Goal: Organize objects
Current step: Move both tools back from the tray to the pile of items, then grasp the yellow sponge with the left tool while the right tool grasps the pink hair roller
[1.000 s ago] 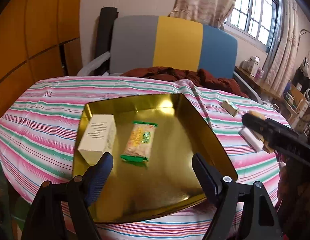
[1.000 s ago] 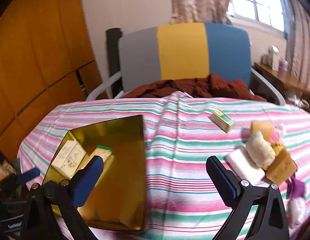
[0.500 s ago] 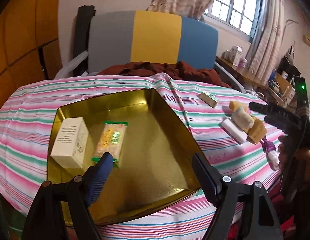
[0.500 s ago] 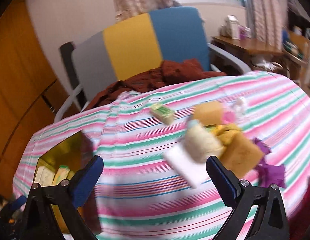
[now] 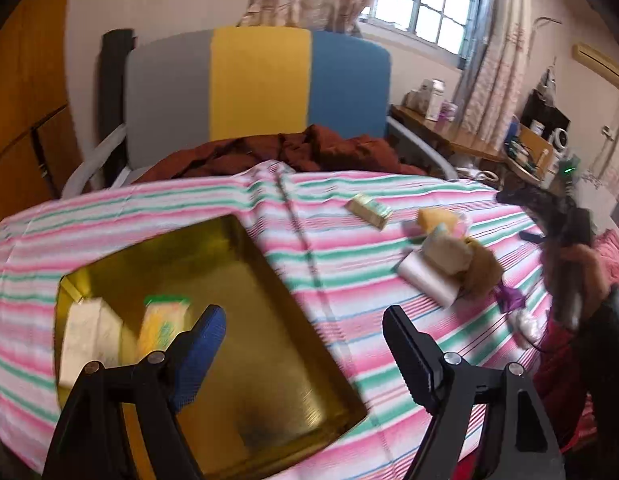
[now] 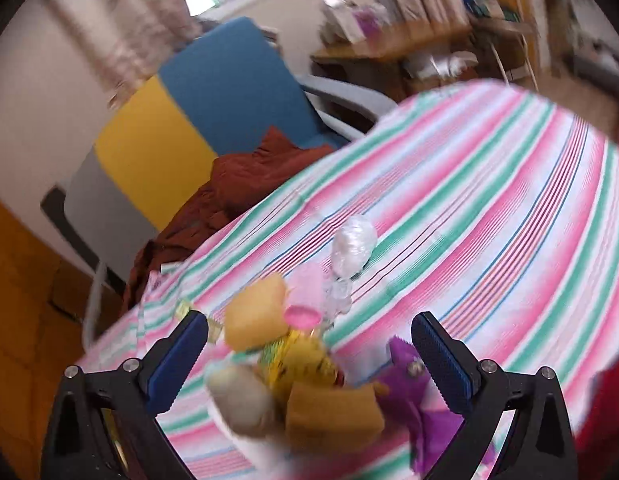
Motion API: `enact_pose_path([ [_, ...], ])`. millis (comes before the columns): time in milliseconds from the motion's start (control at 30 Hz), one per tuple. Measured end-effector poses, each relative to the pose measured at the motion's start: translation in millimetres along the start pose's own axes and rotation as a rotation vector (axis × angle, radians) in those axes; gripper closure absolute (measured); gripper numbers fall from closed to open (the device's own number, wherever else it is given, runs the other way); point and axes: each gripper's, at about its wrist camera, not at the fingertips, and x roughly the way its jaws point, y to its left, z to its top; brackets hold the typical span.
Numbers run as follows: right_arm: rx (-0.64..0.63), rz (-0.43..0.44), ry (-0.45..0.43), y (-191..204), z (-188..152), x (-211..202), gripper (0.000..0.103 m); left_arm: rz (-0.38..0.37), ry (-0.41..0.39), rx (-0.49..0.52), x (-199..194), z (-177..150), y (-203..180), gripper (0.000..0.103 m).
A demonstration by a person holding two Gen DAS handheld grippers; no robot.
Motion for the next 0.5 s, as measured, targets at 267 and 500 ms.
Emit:
enact_pose_path([
  [267, 0.211, 0.178, 0.113, -42.8, 14.9, 47.5, 0.000, -0.167, 0.098, 0.030, 56.1, 57.6, -51.0, 0.021],
  [500, 0.244, 0.287, 0.189, -41.5, 18.8, 66.5, 0.000, -0.283, 0.200, 0.036, 129.3, 102.7, -107.9, 0.021],
])
